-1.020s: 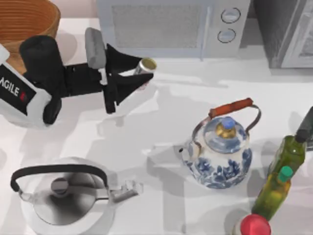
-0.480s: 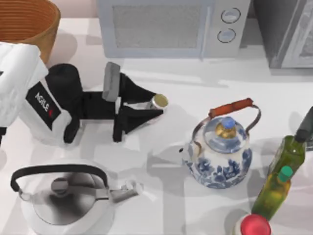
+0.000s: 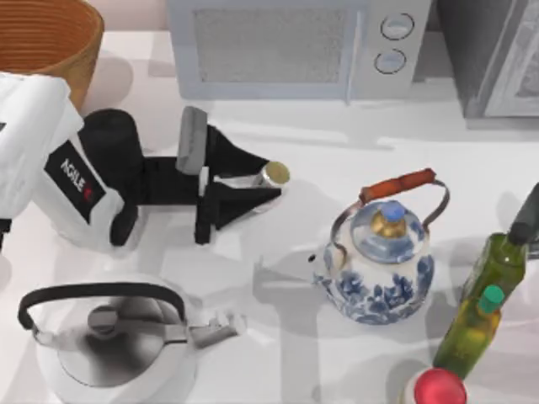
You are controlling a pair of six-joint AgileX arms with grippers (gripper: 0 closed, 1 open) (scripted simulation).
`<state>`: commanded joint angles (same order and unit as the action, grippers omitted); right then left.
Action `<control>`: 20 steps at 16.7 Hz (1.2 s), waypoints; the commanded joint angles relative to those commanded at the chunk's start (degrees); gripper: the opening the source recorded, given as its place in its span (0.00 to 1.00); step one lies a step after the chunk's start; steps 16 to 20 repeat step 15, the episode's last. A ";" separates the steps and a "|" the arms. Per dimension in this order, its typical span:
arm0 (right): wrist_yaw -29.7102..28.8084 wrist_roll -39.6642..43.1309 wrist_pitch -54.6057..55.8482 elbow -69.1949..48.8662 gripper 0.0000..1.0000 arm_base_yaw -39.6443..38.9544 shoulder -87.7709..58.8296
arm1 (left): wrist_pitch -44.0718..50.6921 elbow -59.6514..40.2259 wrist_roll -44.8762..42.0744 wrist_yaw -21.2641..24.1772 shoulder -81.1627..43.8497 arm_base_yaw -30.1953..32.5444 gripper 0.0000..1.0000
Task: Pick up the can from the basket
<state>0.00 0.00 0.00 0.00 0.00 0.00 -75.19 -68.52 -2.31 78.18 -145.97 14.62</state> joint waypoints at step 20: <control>0.00 0.00 0.00 0.00 1.00 0.00 0.00 | 0.00 0.00 0.00 0.00 0.00 0.00 1.00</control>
